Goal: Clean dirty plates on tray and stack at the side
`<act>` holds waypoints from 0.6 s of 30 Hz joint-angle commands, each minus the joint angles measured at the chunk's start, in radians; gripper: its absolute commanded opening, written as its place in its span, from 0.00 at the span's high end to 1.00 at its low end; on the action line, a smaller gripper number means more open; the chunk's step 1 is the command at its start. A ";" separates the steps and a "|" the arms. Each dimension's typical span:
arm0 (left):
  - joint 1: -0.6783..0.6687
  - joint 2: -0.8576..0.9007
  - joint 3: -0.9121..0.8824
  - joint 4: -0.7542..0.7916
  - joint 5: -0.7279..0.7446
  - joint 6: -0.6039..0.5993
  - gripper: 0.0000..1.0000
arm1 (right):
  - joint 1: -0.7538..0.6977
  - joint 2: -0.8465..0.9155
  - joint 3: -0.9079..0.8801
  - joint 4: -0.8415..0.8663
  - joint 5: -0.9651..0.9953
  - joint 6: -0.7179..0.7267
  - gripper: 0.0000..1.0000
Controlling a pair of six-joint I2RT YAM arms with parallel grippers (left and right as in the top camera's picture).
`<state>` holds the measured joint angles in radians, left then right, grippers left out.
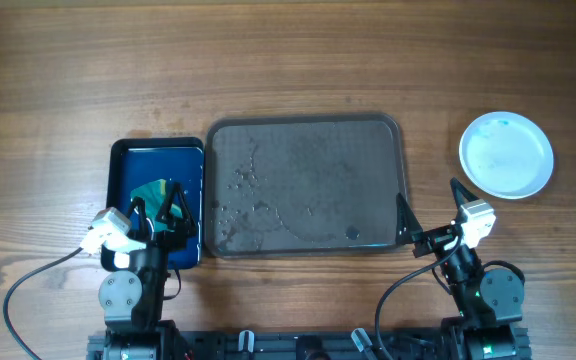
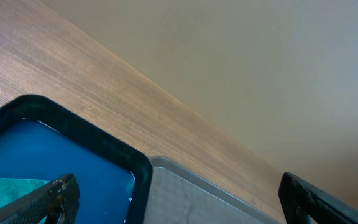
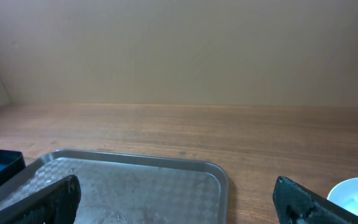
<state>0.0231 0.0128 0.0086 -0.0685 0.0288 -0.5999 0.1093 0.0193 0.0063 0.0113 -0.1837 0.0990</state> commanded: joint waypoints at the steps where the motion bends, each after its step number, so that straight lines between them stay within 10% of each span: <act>1: 0.007 -0.008 -0.003 -0.007 0.015 0.016 0.00 | -0.005 -0.013 -0.002 0.002 -0.021 -0.117 0.00; 18: 0.007 -0.008 -0.003 -0.007 0.015 0.016 0.00 | -0.005 -0.012 -0.001 0.002 -0.001 -0.227 0.00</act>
<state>0.0231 0.0128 0.0086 -0.0685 0.0292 -0.5999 0.1093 0.0193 0.0063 0.0109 -0.1829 -0.1112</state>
